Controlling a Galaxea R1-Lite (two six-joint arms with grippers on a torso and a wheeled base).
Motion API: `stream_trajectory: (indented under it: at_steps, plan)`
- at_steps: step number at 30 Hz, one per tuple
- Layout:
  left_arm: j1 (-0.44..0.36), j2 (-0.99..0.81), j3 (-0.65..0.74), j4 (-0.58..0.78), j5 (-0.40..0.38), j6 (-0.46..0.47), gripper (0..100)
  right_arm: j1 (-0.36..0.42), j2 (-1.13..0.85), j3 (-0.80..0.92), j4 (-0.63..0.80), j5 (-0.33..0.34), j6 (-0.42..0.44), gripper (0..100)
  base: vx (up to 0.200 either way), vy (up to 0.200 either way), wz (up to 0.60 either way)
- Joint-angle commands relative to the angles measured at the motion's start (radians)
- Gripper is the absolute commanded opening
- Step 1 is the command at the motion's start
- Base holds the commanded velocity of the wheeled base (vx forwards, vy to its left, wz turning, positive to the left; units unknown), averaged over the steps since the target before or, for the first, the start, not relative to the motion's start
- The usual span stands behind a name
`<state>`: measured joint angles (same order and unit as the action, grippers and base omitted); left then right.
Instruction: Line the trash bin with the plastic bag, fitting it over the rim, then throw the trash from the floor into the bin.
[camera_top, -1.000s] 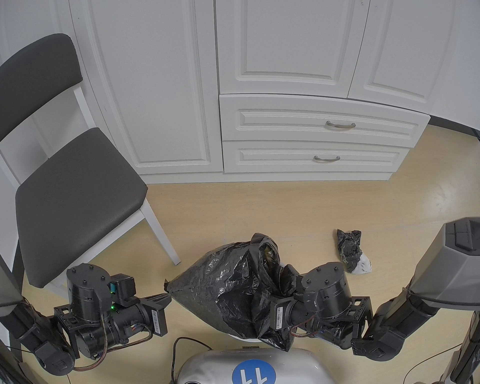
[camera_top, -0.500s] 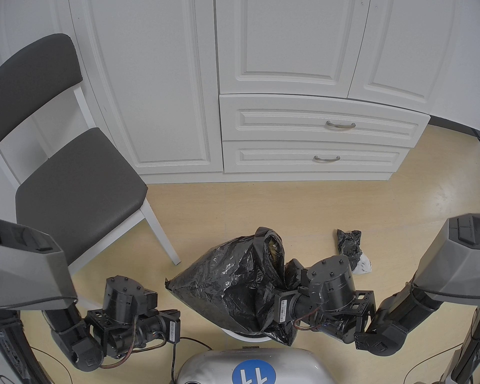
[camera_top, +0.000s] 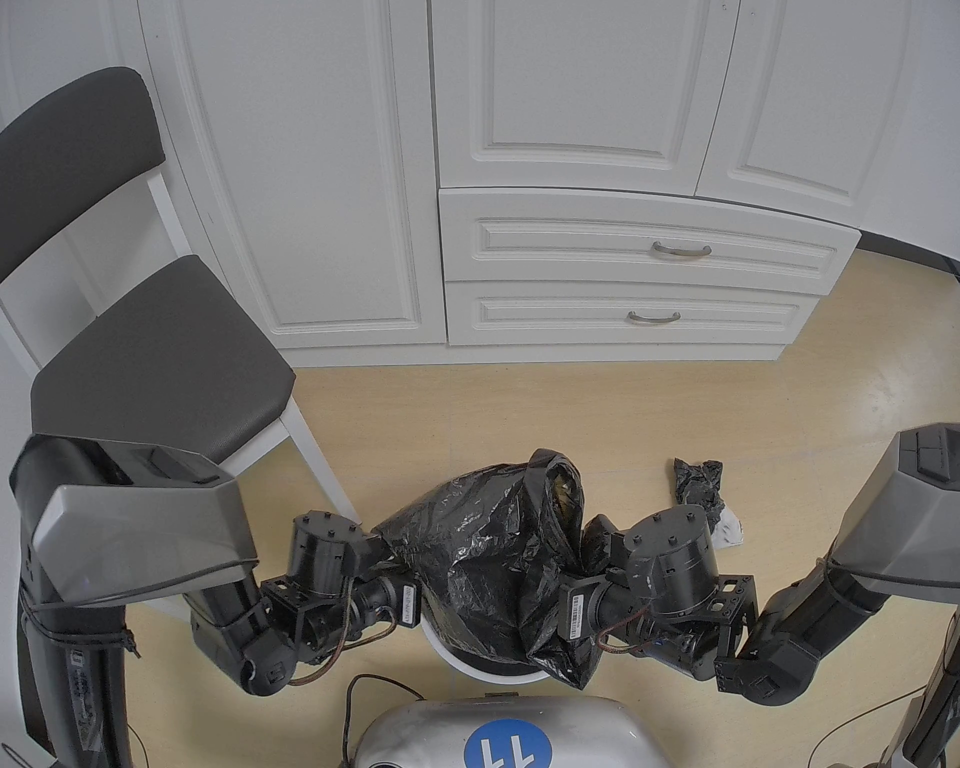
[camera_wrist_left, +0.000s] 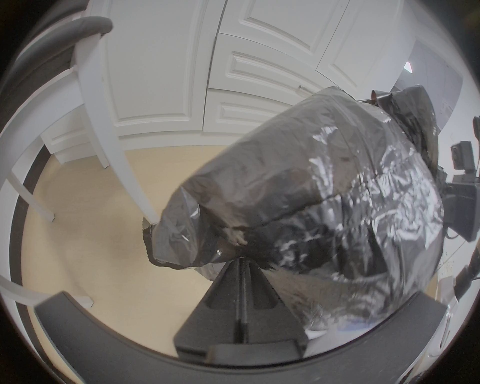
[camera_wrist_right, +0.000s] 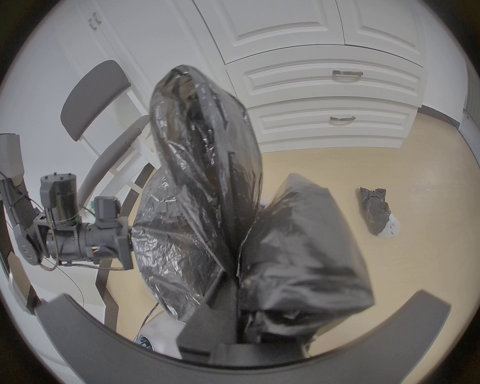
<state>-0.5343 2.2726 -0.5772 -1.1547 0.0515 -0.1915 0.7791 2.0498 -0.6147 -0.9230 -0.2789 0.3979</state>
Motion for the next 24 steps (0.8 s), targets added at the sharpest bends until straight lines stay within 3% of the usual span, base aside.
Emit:
stream_trajectory:
  at_steps: [1,6,14,20,24]
  plan:
    - [-0.023,0.122,-0.148,0.006,-0.001,0.0,0,-0.012,-0.003,0.012,0.0,0.0,-0.017,0,0.0,0.0,0.0]
    - [-0.055,0.148,-0.234,0.067,-0.001,-0.006,0,-0.017,-0.02,0.018,0.0,0.001,-0.03,0,0.0,0.0,0.0]
    - [-0.122,0.148,-0.254,0.085,-0.005,-0.016,0,-0.021,-0.031,0.024,0.001,0.003,-0.033,0,0.0,0.0,0.0]
    - [-0.214,0.14,-0.245,0.085,-0.002,-0.078,0,-0.021,-0.031,0.03,0.001,0.004,-0.042,0,0.0,0.0,0.0]
    - [-0.233,0.17,-0.26,0.089,-0.009,-0.098,0,-0.021,-0.033,0.033,0.001,0.004,-0.044,0,0.0,0.0,0.0]
